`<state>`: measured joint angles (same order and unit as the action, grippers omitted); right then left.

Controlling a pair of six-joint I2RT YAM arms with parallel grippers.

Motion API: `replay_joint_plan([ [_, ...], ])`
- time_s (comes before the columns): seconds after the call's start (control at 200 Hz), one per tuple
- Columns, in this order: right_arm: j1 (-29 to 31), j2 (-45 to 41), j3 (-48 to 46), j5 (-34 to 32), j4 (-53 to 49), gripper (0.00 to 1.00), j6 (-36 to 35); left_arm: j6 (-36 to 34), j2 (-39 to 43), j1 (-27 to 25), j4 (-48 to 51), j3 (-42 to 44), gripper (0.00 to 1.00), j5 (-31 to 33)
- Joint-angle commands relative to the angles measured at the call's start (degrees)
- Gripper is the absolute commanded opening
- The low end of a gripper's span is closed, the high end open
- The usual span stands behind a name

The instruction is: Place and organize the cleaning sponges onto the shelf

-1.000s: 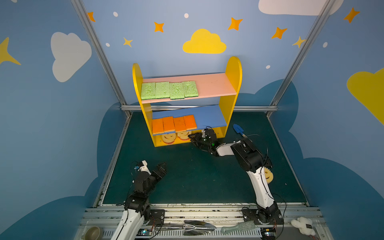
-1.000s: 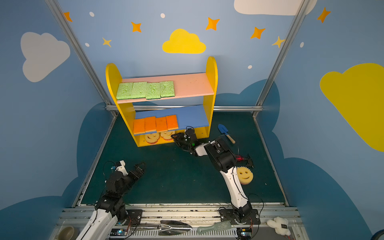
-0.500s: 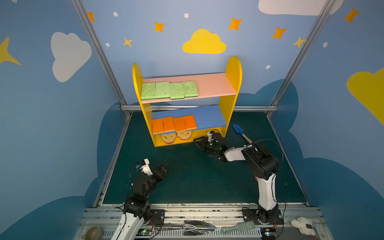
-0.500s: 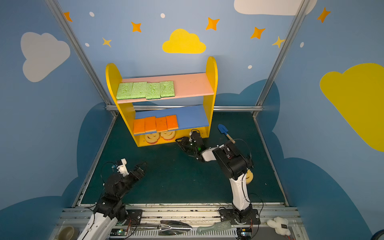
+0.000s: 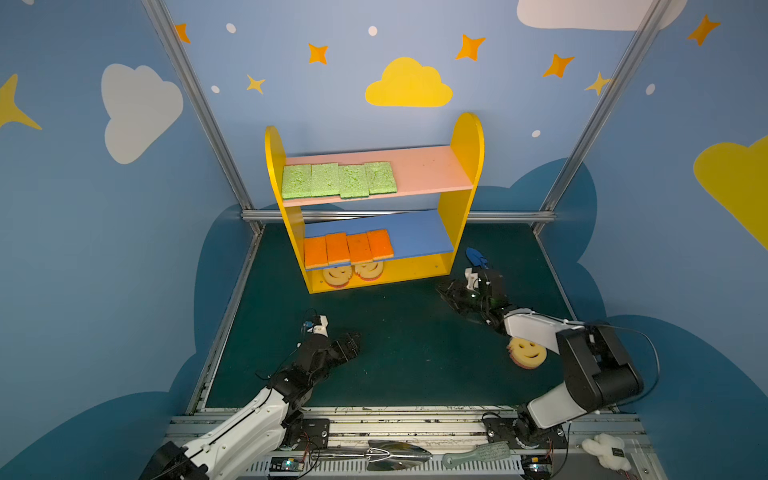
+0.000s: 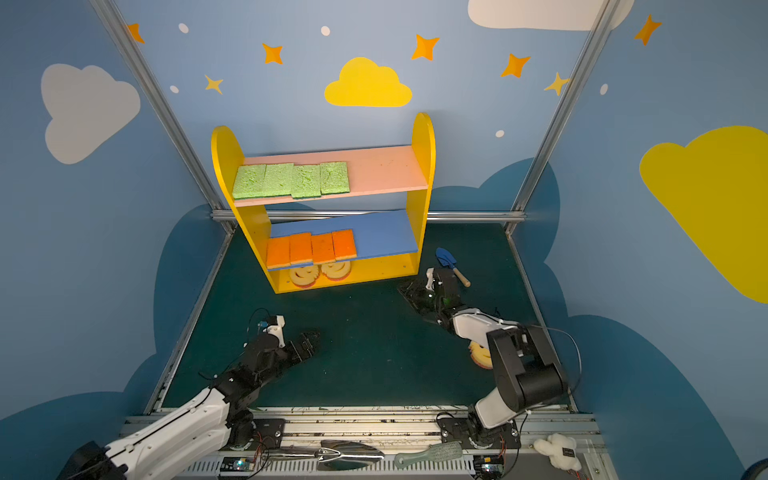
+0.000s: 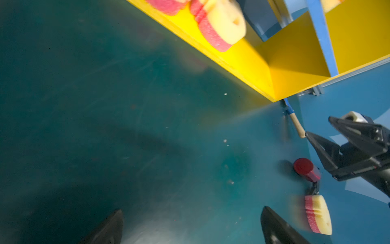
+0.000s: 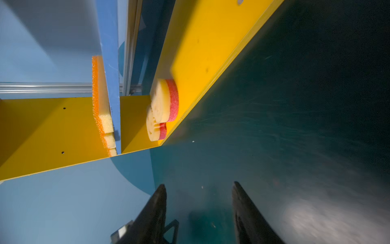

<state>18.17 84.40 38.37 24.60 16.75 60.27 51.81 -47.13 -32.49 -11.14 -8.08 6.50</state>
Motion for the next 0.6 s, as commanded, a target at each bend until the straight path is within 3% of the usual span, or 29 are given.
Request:
replay_joint_plan([
  [0.0, -2.7, -6.8, -0.7, 0.6, -16.1, 0.51, -8.8, -1.4, -3.7, -2.2, -6.2, -2.4, 0.99, 2.5],
  [0.125, -8.0, -11.6, -0.6, 1.8, -23.4, 0.51, -12.5, -2.1, -8.1, -4.2, -8.2, -5.2, 1.0, 3.2],
  [0.34, -21.5, -15.1, -5.0, 13.9, -26.2, 0.51, -13.3, -3.2, -16.0, -8.1, -11.0, -9.7, 1.0, 4.0],
  [0.596, -29.7, -27.1, -6.7, 10.9, -38.8, 0.51, -20.5, -3.4, -26.5, -11.3, -15.6, -14.8, 1.0, 4.3],
])
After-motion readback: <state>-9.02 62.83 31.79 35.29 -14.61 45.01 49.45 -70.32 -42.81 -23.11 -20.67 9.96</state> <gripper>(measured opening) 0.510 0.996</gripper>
